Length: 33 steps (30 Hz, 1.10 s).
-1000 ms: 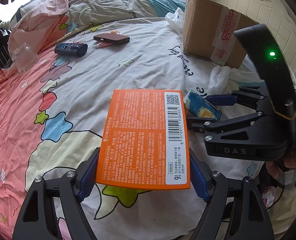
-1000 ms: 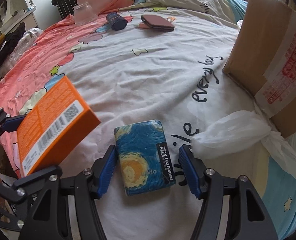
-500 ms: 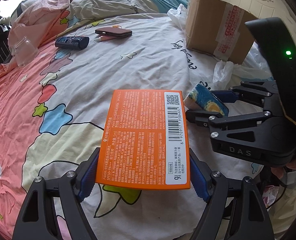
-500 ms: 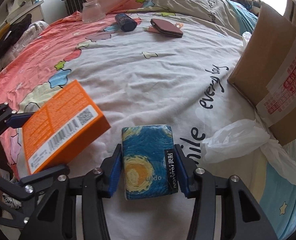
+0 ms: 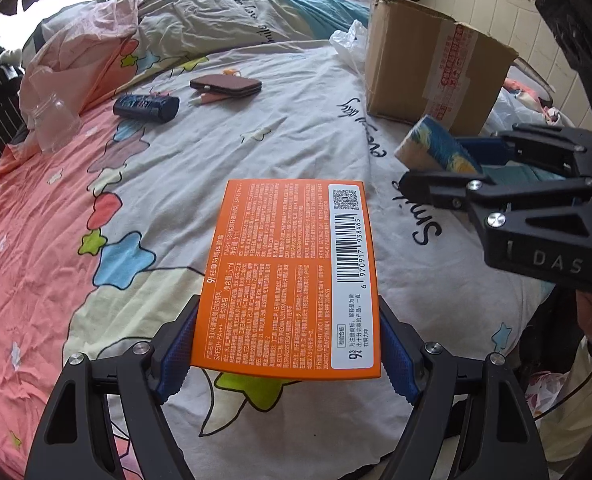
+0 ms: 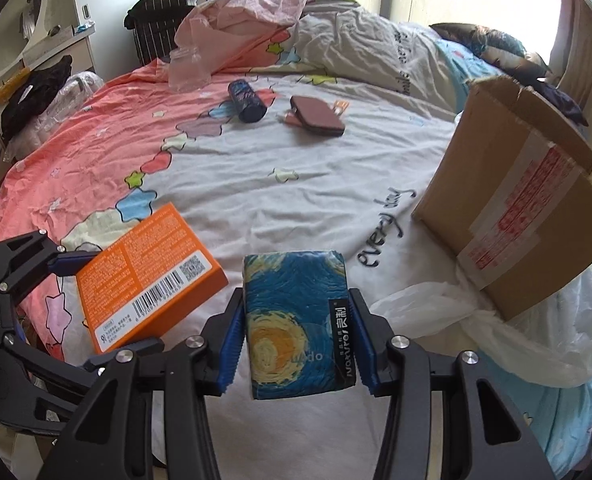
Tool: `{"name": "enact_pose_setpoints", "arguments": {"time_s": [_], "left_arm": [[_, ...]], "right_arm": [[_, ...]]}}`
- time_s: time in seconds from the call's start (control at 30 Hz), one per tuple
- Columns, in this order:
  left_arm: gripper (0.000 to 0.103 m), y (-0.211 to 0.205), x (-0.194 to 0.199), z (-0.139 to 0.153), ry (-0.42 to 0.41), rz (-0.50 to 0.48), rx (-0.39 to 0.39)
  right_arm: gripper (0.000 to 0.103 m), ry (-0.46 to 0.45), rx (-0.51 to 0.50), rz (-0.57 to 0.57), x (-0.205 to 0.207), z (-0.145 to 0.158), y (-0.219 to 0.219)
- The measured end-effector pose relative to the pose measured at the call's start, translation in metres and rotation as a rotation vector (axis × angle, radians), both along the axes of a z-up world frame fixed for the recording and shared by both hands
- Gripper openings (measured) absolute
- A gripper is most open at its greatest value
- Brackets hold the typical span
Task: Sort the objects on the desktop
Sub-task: 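Carry the orange box and tissue pack over the open cardboard box, then lower the orange box into the cardboard box and open the left tool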
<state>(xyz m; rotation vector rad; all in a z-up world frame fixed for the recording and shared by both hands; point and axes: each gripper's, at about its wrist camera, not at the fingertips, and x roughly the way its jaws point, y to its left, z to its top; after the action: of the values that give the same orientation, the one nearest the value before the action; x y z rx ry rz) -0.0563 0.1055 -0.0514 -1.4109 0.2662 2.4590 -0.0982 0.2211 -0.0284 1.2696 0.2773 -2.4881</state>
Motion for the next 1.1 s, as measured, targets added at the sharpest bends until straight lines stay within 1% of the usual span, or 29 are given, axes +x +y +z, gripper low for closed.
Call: {"name": "enact_pose_setpoints", "arguments": {"time_s": [0.23, 0.43, 0.6, 0.67, 0.97, 1.1], "left_arm": [[0.081, 0.021, -0.003, 0.035, 0.068, -0.045, -0.010], [0.081, 0.043, -0.009, 0.066, 0.112, -0.098, 0.004], [0.081, 0.066, -0.018, 0.082, 0.136, -0.133, -0.011], [0.081, 0.076, -0.023, 0.090, 0.139, -0.148, -0.006], [0.081, 0.114, -0.039, 0.126, 0.200, -0.208, 0.033], [0.081, 0.131, -0.048, 0.138, 0.221, -0.238, 0.036]], "right_arm": [[0.045, 0.077, 0.006, -0.045, -0.003, 0.042, 0.023], [0.045, 0.119, 0.002, -0.074, -0.003, 0.070, 0.043], [0.045, 0.142, -0.003, -0.101, -0.003, 0.084, 0.060], [0.045, 0.152, -0.010, -0.117, -0.003, 0.089, 0.069], [0.045, 0.176, -0.080, -0.182, -0.007, 0.111, 0.112], [0.045, 0.185, -0.101, -0.214, -0.011, 0.119, 0.128]]}}
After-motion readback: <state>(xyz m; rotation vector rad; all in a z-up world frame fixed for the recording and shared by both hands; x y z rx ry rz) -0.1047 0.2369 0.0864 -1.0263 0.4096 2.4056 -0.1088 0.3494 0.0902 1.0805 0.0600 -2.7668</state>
